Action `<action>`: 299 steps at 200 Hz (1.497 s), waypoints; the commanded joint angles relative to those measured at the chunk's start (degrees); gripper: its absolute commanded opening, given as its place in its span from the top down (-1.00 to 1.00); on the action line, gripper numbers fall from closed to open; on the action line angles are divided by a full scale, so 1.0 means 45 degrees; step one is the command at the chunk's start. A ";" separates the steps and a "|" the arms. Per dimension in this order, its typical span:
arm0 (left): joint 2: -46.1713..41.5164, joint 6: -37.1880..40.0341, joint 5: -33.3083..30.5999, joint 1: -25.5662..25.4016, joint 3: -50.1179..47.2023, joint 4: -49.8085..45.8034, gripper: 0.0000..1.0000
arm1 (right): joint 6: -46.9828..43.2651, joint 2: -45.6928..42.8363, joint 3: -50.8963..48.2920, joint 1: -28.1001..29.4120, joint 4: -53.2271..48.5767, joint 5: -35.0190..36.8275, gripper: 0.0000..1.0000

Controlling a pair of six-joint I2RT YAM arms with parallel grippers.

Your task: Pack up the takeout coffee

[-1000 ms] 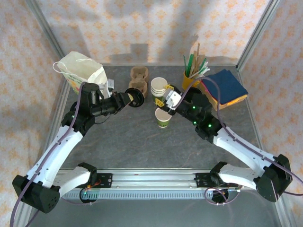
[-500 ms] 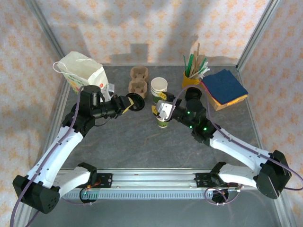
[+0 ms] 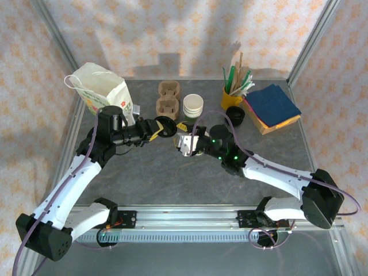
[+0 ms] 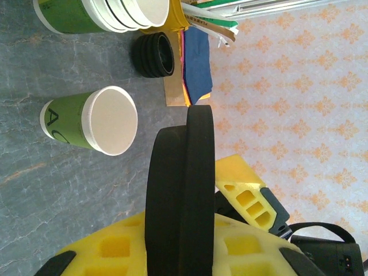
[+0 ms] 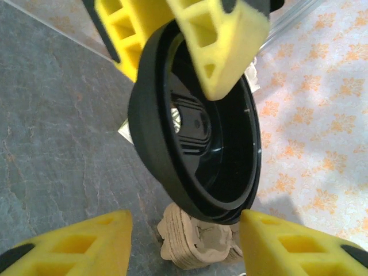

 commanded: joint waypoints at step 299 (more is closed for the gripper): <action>0.0492 -0.0268 0.0647 0.0124 -0.0211 0.1119 -0.01 | 0.1492 -0.0498 0.0611 0.0199 -0.0017 0.0476 0.94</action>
